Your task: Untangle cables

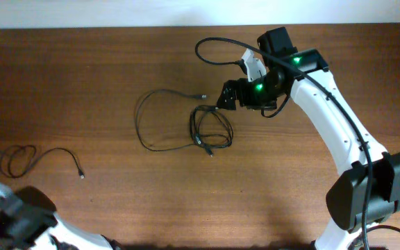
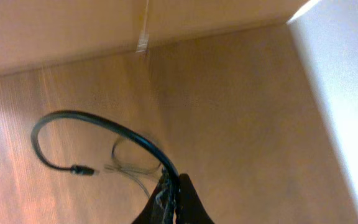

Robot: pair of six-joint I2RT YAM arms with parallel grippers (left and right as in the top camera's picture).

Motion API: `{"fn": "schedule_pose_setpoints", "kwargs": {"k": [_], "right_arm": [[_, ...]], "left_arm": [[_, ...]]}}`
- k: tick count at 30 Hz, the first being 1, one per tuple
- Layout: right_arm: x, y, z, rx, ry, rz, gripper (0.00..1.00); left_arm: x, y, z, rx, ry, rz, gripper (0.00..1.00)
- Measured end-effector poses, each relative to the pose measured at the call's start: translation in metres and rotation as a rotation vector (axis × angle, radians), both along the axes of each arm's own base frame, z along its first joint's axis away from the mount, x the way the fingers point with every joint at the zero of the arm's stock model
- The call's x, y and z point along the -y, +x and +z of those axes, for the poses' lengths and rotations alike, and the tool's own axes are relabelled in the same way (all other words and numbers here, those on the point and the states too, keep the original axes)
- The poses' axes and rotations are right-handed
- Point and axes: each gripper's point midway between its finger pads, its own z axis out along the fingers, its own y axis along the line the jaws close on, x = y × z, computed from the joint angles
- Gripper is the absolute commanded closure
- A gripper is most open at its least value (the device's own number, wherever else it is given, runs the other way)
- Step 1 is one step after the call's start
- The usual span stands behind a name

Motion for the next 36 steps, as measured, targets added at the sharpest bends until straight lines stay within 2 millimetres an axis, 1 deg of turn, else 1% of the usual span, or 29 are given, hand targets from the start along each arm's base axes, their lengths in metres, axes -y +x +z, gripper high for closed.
{"fn": "schedule_pose_setpoints", "kwargs": {"k": [1,2,3,4,5,8,10,11,12,13,14,16,19,21,22,23,24,25,26,27,28,29,30,31,32,33,34,35,36], "right_arm": [[0.0,0.0,0.0,0.0,0.0,0.001,0.04],[0.0,0.0,0.0,-0.001,0.0,0.0,0.04],[0.0,0.0,0.0,-0.001,0.0,0.0,0.04],[0.0,0.0,0.0,0.001,0.0,0.001,0.04],[0.0,0.0,0.0,0.0,0.0,0.001,0.04],[0.0,0.0,0.0,0.0,0.0,0.001,0.04],[0.0,-0.002,-0.001,-0.004,-0.003,0.005,0.04],[0.001,-0.002,-0.001,-0.002,-0.005,0.013,0.03],[0.001,-0.002,-0.001,-0.001,-0.006,0.016,0.03],[0.001,-0.003,-0.001,-0.001,-0.006,0.018,0.04],[0.001,-0.003,-0.001,-0.004,-0.007,0.019,0.03],[0.002,-0.005,-0.002,-0.012,-0.01,0.018,0.04],[0.002,-0.007,-0.002,-0.02,-0.012,0.019,0.04],[0.002,-0.007,-0.002,-0.022,-0.013,0.019,0.04],[0.002,-0.008,-0.002,-0.025,-0.014,0.019,0.13],[0.002,-0.008,-0.002,-0.025,-0.013,0.019,0.14],[0.002,-0.008,-0.002,-0.025,-0.014,0.019,0.14],[0.006,-0.006,-0.002,-0.031,-0.012,0.001,0.14],[0.015,-0.001,-0.002,-0.036,-0.011,-0.032,0.14],[0.027,0.004,-0.001,-0.038,-0.009,-0.07,0.13],[0.046,0.005,0.006,-0.042,-0.008,-0.116,0.13],[0.067,0.002,0.018,-0.042,-0.008,-0.168,0.13],[0.096,-0.002,0.038,-0.021,-0.005,-0.24,0.13],[0.11,-0.007,0.046,-0.024,-0.005,-0.278,0.13],[0.132,-0.009,0.049,-0.038,-0.007,-0.334,0.12],[0.141,-0.007,0.048,-0.039,-0.01,-0.357,0.12],[0.142,-0.007,0.048,-0.037,-0.011,-0.359,0.12],[0.139,-0.007,0.048,-0.034,-0.011,-0.348,0.12],[0.138,-0.008,0.048,-0.034,-0.019,-0.342,0.11]], "left_arm": [[-0.005,0.005,-0.032,-0.065,-0.067,0.001,0.72],[-0.015,0.014,-0.09,-0.166,-0.173,0.003,0.0],[-0.019,0.02,-0.137,-0.235,-0.261,0.003,0.01],[-0.017,0.022,-0.175,-0.291,-0.336,-0.001,0.01],[-0.017,0.022,-0.178,-0.294,-0.344,0.002,0.01],[-0.016,0.021,-0.177,-0.298,-0.349,0.001,0.01],[-0.007,0.013,-0.176,-0.326,-0.379,0.001,0.01],[-0.003,0.01,-0.17,-0.33,-0.381,-0.01,0.01],[0.006,0.001,-0.159,-0.345,-0.392,-0.02,0.01],[0.018,-0.013,-0.146,-0.382,-0.412,-0.029,0.01],[0.021,-0.018,-0.137,-0.388,-0.398,-0.045,0.01],[0.023,-0.017,-0.134,-0.385,-0.393,-0.076,0.01],[0.046,0.005,-0.135,-0.368,-0.415,-0.232,0.01],[0.094,0.043,-0.133,-0.379,-0.397,-0.459,0.01],[0.114,0.057,-0.124,-0.368,-0.36,-0.535,0.01],[0.131,0.067,-0.108,-0.339,-0.308,-0.588,0.01],[0.154,0.074,-0.077,-0.279,-0.229,-0.655,0.01],[0.181,0.073,-0.044,-0.215,-0.165,-0.721,0.01],[0.226,0.066,0.002,-0.103,-0.101,-0.838,0.01],[0.25,0.063,0.02,-0.054,-0.076,-0.91,0.01],[0.274,0.064,0.027,-0.033,-0.069,-0.991,0.01],[0.294,0.07,0.023,-0.036,-0.077,-1.054,0.01],[0.322,0.077,0.011,-0.062,-0.092,-1.145,0.01],[0.345,0.081,0.002,-0.08,-0.103,-1.214,0.01],[0.374,0.08,-0.009,-0.112,-0.105,-1.31,0.01],[0.405,0.076,-0.022,-0.146,-0.108,-1.42,0.01],[0.426,0.076,-0.035,-0.167,-0.084,-1.517,0.01],[0.456,0.067,-0.059,-0.225,-0.083,-1.646,0.01],[0.475,0.066,-0.075,-0.24,-0.076,-1.713,0.01]]}}
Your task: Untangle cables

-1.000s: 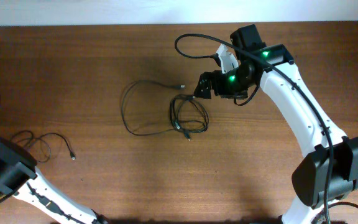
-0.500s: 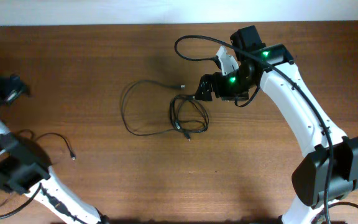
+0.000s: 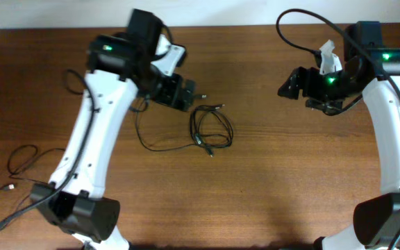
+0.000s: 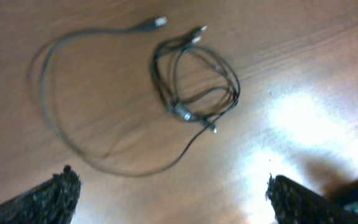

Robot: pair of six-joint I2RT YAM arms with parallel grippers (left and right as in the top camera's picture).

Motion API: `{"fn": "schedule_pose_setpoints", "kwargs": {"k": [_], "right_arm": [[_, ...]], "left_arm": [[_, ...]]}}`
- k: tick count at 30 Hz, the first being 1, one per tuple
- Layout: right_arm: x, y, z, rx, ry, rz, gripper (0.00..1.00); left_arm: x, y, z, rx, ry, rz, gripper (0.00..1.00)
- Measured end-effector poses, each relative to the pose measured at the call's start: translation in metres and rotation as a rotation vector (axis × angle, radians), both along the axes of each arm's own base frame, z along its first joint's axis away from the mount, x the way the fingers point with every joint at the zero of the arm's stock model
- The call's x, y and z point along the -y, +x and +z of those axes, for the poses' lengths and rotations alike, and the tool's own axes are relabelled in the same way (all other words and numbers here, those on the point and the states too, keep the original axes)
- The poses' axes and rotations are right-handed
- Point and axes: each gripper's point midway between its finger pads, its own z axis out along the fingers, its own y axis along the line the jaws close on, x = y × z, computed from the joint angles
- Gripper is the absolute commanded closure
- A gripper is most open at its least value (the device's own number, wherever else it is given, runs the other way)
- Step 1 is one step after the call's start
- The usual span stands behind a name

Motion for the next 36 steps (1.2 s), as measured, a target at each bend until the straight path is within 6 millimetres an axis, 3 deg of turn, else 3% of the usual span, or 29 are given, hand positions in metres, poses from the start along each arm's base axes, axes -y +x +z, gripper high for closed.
{"fn": "schedule_pose_setpoints", "kwargs": {"k": [2,3,4,5,8,10,13,16,18,19,21,22,25,27,29,31,32,36], "right_arm": [[-0.003,-0.001,-0.001,0.0,-0.01,0.009,0.11],[-0.004,-0.001,-0.002,0.0,-0.022,0.015,0.11],[-0.005,-0.002,-0.002,-0.001,-0.028,0.019,0.11],[-0.006,-0.002,-0.003,0.0,-0.036,0.021,0.11],[-0.005,-0.002,-0.004,0.0,-0.048,0.022,0.11],[-0.005,-0.001,-0.004,0.0,-0.051,0.021,0.11],[-0.005,-0.002,-0.004,-0.002,-0.051,0.021,0.11],[-0.005,-0.002,-0.004,-0.003,-0.051,0.021,0.11],[-0.005,-0.002,-0.004,-0.002,-0.051,0.021,0.11],[-0.005,-0.002,-0.004,-0.003,-0.051,0.021,0.11],[-0.005,-0.002,-0.004,-0.002,-0.051,0.021,0.11],[-0.005,-0.002,-0.004,-0.003,-0.051,0.021,0.11],[-0.004,-0.002,-0.004,-0.002,-0.054,0.02,0.11],[-0.004,-0.002,-0.004,-0.003,-0.056,0.02,0.1],[-0.004,-0.002,-0.005,-0.004,-0.058,0.019,0.1],[-0.004,-0.002,-0.005,-0.001,-0.059,0.019,0.09],[-0.003,-0.001,-0.005,0.002,-0.063,0.024,0.09],[-0.003,-0.001,-0.005,0.01,-0.068,0.04,0.09]], "left_arm": [[0.027,-0.007,-0.025,-0.015,0.011,-0.086,0.06],[0.038,-0.012,-0.033,-0.022,0.016,-0.125,0.14],[0.053,-0.018,-0.039,-0.017,0.018,-0.178,0.14],[0.056,-0.019,-0.043,-0.017,0.022,-0.196,0.14],[0.051,-0.033,-0.07,-0.088,0.05,-0.21,0.11],[0.044,-0.047,-0.102,-0.136,0.088,-0.302,0.1],[0.04,-0.049,-0.135,-0.109,0.124,-0.413,0.23],[0.028,-0.053,-0.179,-0.1,0.181,-0.434,0.28],[0.022,-0.064,-0.197,-0.126,0.193,-0.439,0.32],[0.022,-0.064,-0.201,-0.122,0.192,-0.441,0.47],[0.02,-0.066,-0.206,-0.125,0.197,-0.443,0.89],[0.019,-0.065,-0.207,-0.119,0.206,-0.444,1.0],[0.013,-0.058,-0.207,-0.096,0.248,-0.434,1.0],[0.016,-0.048,-0.198,-0.066,0.251,-0.419,1.0],[0.026,-0.026,-0.173,-0.004,0.229,-0.363,1.0],[0.042,0.008,-0.119,0.101,0.18,-0.278,1.0],[0.043,0.012,-0.099,0.11,0.172,-0.259,1.0],[0.054,0.036,0.026,0.307,0.09,-0.198,1.0]]}}
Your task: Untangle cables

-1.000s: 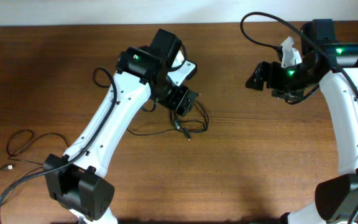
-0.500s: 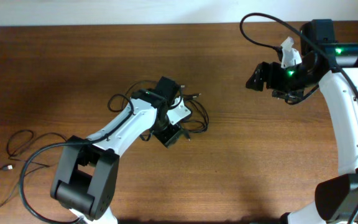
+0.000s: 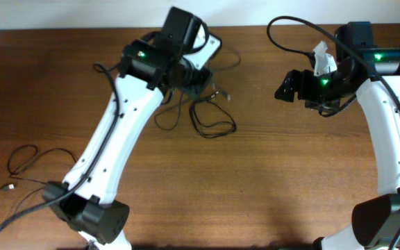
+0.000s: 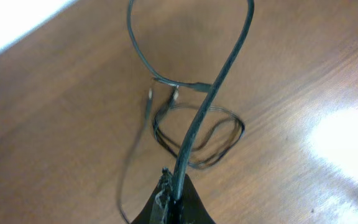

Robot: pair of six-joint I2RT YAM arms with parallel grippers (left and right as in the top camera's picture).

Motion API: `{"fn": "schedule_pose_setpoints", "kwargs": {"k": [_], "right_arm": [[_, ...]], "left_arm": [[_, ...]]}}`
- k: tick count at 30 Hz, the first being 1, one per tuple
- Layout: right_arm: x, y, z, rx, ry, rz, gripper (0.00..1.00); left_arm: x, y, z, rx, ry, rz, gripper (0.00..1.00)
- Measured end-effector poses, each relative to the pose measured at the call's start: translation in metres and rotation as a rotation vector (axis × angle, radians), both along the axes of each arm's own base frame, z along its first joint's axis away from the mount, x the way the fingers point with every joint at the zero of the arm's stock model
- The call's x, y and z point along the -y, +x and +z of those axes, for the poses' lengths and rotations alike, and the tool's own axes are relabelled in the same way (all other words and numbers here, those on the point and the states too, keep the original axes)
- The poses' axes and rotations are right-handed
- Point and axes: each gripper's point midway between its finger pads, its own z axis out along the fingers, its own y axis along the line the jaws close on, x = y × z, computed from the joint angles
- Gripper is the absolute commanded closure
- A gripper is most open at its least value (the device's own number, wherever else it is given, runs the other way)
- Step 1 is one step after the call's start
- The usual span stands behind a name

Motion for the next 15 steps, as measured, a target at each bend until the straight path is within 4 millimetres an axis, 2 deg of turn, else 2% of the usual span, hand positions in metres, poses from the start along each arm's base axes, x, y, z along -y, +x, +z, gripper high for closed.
{"fn": "schedule_pose_setpoints", "kwargs": {"k": [2,5,6,7,8,9,10,11,13,14,15], "right_arm": [[0.0,0.0,0.0,0.0,0.0,0.001,0.08],[0.0,0.0,0.0,0.004,-0.003,0.009,0.07],[0.0,0.0,0.0,0.005,-0.004,0.015,0.06],[0.0,0.0,0.0,0.007,-0.005,0.018,0.06],[0.0,-0.001,0.0,0.005,-0.005,0.019,0.06],[0.0,-0.001,0.0,0.007,-0.005,0.021,0.06],[0.0,0.0,0.0,0.009,-0.006,0.022,0.06],[0.0,0.0,0.0,0.009,-0.007,0.024,0.06],[0.0,-0.001,0.0,0.008,-0.007,0.024,0.06],[0.0,0.0,0.0,0.009,-0.007,0.025,0.06],[0.0,-0.001,0.0,0.009,-0.007,0.024,0.06]], "left_arm": [[0.004,0.002,0.05,0.089,-0.073,0.009,1.0],[0.007,0.006,0.108,0.229,-0.161,0.024,1.0],[0.003,0.01,0.133,0.297,-0.195,0.034,1.0],[-0.009,0.017,0.157,0.368,-0.223,0.064,1.0],[-0.024,0.024,0.17,0.411,-0.233,0.098,1.0],[-0.047,0.035,0.187,0.47,-0.257,0.156,1.0],[-0.085,0.049,0.199,0.517,-0.258,0.25,1.0],[-0.125,0.058,0.202,0.538,-0.246,0.349,1.0],[-0.179,0.066,0.206,0.569,-0.235,0.467,1.0],[-0.232,0.069,0.213,0.612,-0.222,0.586,1.0],[-0.26,0.067,0.216,0.629,-0.217,0.654,1.0]]}}
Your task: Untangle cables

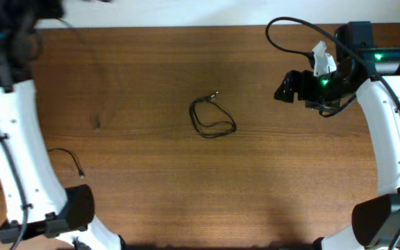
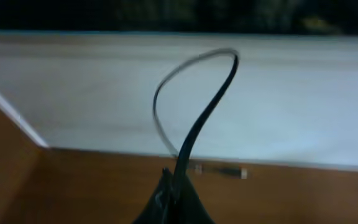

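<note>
A small coiled black cable lies alone in the middle of the table. In the left wrist view my left gripper is shut on a second black cable, which loops upward from the jaws, with its plug lying behind. Overhead, the left arm reaches to the far top-left corner, where its gripper is a dark blur. My right gripper hovers at the right, well clear of the coil; its jaws are not readable.
A third thin cable with a plug end lies at the lower left beside the left arm's base. A pale wall runs along the table's back edge. The right arm's own wiring arcs above its wrist.
My left arm has gone from above the table's middle to the far top-left corner, still shut on the long cable. That cable is gone from beside the coil. The right arm has not moved.
First my right gripper was at the tangle in the middle, while the left held a cable at the lower left. Then the right sat back at the right and the left hung open over the tangle. Then the left held the long cable, now carried off leftward.
</note>
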Robot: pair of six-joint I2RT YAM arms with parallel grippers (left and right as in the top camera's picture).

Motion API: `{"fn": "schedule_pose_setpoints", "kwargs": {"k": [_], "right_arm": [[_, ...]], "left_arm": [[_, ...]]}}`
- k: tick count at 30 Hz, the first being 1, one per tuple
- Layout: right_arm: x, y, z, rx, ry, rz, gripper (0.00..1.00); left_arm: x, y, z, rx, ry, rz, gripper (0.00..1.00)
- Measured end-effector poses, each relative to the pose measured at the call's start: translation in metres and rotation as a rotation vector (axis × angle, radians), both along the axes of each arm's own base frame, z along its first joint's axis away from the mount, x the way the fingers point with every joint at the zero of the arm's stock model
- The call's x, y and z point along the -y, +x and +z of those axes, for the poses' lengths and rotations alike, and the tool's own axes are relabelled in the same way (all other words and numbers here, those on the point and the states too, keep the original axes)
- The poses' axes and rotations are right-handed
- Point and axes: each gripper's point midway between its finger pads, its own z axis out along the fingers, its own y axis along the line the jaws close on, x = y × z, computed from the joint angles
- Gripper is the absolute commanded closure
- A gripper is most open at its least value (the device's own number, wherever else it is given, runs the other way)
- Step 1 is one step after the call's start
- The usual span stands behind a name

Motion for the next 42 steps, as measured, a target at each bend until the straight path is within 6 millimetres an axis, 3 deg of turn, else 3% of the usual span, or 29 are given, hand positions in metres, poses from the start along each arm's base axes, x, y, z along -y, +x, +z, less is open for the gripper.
{"fn": "schedule_pose_setpoints", "kwargs": {"k": [3,4,6,9,10,12,13,14,15,16,17,20,23,25,27,28,29,30,31,32,33,35,36,37,38,40,42], "right_arm": [[0.0,-0.002,-0.001,-0.009,0.0,0.001,0.06],[0.0,-0.002,-0.001,-0.008,0.0,0.001,0.06],[0.0,-0.002,-0.001,-0.009,0.0,0.0,0.06],[0.0,-0.005,-0.002,-0.023,0.0,0.001,0.06],[0.0,-0.006,-0.002,-0.025,0.0,0.001,0.06],[0.0,-0.006,-0.002,-0.026,0.0,0.0,0.06],[0.0,-0.006,-0.002,-0.027,0.0,0.001,0.06],[0.0,-0.006,-0.002,-0.029,0.0,0.001,0.06],[0.0,-0.006,-0.002,-0.028,0.0,0.0,0.06],[0.0,-0.006,-0.002,-0.028,0.0,0.001,0.06],[0.0,-0.006,-0.002,-0.028,0.0,0.0,0.06],[0.0,-0.006,-0.002,-0.028,-0.001,0.001,0.06],[0.0,-0.006,-0.002,-0.028,-0.001,0.002,0.06],[0.0,-0.005,-0.005,-0.036,-0.001,0.003,0.06],[0.0,-0.004,-0.008,-0.044,-0.001,0.004,0.06],[0.0,-0.004,-0.008,-0.045,-0.001,0.004,0.06],[0.0,-0.004,-0.008,-0.045,-0.001,0.004,0.06],[0.0,-0.004,-0.008,-0.045,-0.001,0.004,0.06],[0.0,-0.004,-0.008,-0.045,-0.001,0.003,0.06],[0.0,-0.004,-0.008,-0.045,-0.001,0.004,0.06],[0.0,-0.004,-0.008,-0.045,-0.001,0.004,0.06],[0.0,-0.004,-0.009,-0.045,-0.002,0.007,0.06],[0.0,-0.004,-0.009,-0.043,-0.003,0.011,0.06],[0.0,-0.004,-0.009,-0.042,-0.004,0.014,0.05],[0.0,-0.004,-0.009,-0.042,-0.005,0.017,0.05],[0.0,-0.005,-0.01,-0.045,-0.005,0.021,0.05],[0.0,-0.005,-0.011,-0.046,-0.006,0.024,0.06]], "left_arm": [[-0.133,-0.011,0.042,0.211,-0.022,0.292,1.0],[-0.162,-0.013,0.042,0.237,-0.032,0.351,1.0],[-0.194,-0.002,0.024,0.228,-0.048,0.4,1.0],[-0.223,0.016,-0.091,-0.087,-0.149,0.484,1.0],[-0.227,0.001,-0.155,-0.302,-0.209,0.573,1.0],[-0.239,-0.012,-0.214,-0.474,-0.249,0.699,1.0],[-0.246,-0.027,-0.259,-0.607,-0.278,0.804,1.0],[-0.251,-0.033,-0.277,-0.653,-0.292,0.854,1.0],[-0.253,-0.047,-0.3,-0.738,-0.314,0.915,0.73],[-0.26,-0.059,-0.324,-0.803,-0.333,0.971,0.0],[-0.266,-0.067,-0.335,-0.837,-0.34,0.999,0.01],[-0.277,-0.087,-0.344,-0.87,-0.374,1.062,0.01],[-0.268,-0.094,-0.344,-0.911,-0.424,1.041,0.01],[-0.262,-0.082,-0.313,-0.825,-0.472,0.995,0.01],[-0.253,-0.064,-0.256,-0.645,-0.511,0.891,0.0],[-0.23,-0.042,-0.197,-0.47,-0.509,0.668,0.0],[-0.209,-0.036,-0.177,-0.435,-0.505,0.56,0.02],[-0.17,-0.029,-0.16,-0.433,-0.494,0.412,0.03],[-0.114,-0.011,-0.154,-0.457,-0.461,0.234,0.04],[-0.084,-0.001,-0.157,-0.481,-0.435,0.144,0.04],[-0.019,0.015,-0.167,-0.541,-0.382,-0.028,0.07],[0.059,0.022,-0.183,-0.615,-0.282,-0.251,0.07],[0.104,0.021,-0.201,-0.677,-0.205,-0.389,0.06],[0.134,0.02,-0.218,-0.715,-0.132,-0.502,0.06],[0.188,0.015,-0.251,-0.778,-0.057,-0.657,0.06],[0.243,0.012,-0.318,-0.844,0.031,-0.819,0.06],[0.274,0.003,-0.369,-0.886,0.068,-0.895,0.07]]}}
